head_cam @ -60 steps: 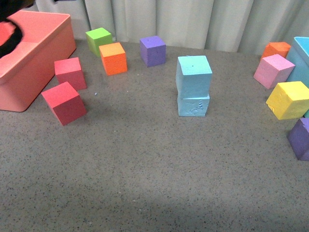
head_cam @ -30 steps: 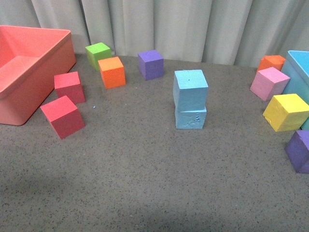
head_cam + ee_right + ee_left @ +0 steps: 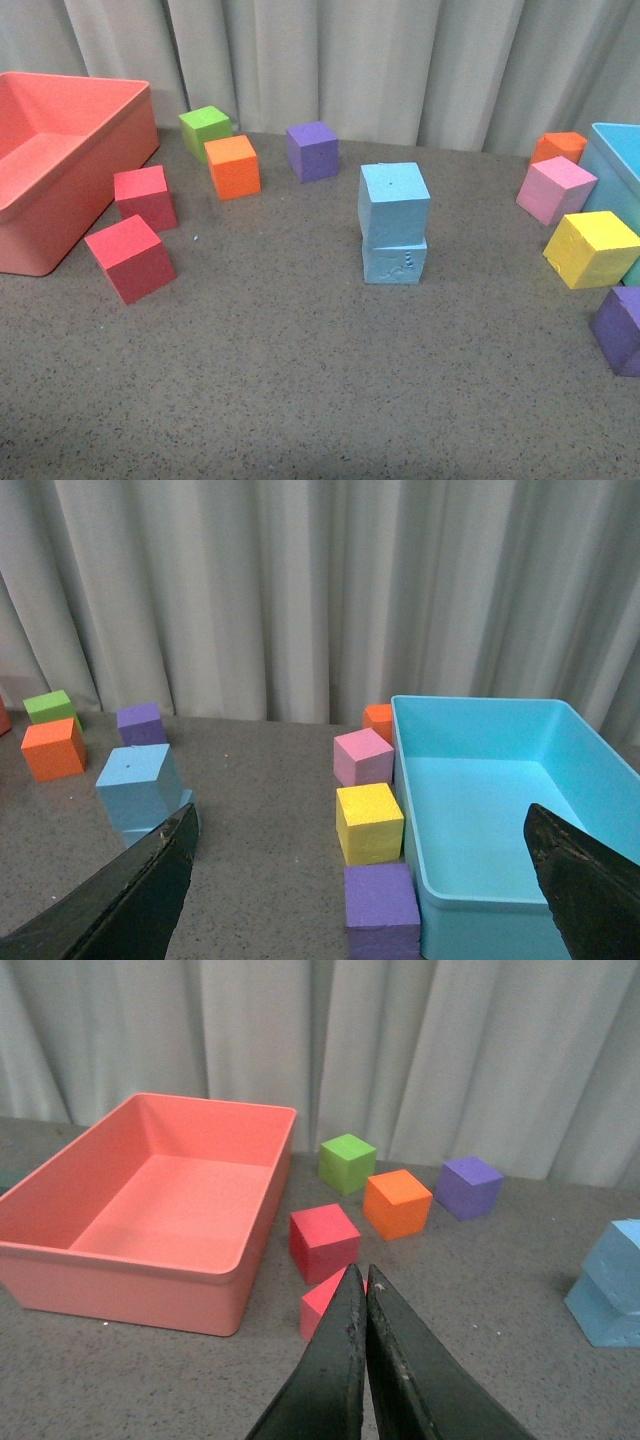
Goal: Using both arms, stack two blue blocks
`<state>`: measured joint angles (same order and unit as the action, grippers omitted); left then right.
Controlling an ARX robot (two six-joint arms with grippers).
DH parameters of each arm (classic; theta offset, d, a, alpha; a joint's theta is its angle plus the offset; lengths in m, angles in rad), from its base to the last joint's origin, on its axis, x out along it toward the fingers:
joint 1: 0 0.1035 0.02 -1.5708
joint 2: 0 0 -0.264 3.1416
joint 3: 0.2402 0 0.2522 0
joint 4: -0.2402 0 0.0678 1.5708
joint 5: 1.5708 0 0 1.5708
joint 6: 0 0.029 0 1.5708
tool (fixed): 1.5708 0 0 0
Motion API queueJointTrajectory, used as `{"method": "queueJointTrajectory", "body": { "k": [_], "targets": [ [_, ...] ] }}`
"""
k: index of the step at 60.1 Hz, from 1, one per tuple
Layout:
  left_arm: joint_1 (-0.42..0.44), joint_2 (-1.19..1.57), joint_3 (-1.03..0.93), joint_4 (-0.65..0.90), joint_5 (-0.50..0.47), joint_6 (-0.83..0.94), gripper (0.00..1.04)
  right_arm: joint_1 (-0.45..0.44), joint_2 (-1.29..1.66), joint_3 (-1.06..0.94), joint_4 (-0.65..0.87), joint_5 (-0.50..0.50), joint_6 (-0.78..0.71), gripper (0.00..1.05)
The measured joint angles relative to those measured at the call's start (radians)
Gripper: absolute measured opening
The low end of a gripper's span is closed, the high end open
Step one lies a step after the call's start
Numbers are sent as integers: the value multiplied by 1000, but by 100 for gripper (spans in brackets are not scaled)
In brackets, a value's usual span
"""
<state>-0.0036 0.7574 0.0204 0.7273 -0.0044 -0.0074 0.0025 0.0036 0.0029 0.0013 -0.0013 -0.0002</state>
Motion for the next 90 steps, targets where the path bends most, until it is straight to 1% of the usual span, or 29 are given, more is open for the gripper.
{"method": "queueJointTrajectory", "body": {
  "k": [33, 55, 76, 82, 90],
  "targets": [
    [1, -352, -2, -320, 2, 0, 4, 0, 0, 0, 0, 0, 0, 95],
    [1, -497, -2, -463, 2, 0, 4, 0, 0, 0, 0, 0, 0, 95],
    [1, -589, -1, -555, 2, 0, 4, 0, 0, 0, 0, 0, 0, 95],
    [1, -716, -1, -712, 4, 1, 4, 0, 0, 0, 0, 0, 0, 95],
    [1, -752, -1, -724, 4, 1, 4, 0, 0, 0, 0, 0, 0, 95]
  ]
}}
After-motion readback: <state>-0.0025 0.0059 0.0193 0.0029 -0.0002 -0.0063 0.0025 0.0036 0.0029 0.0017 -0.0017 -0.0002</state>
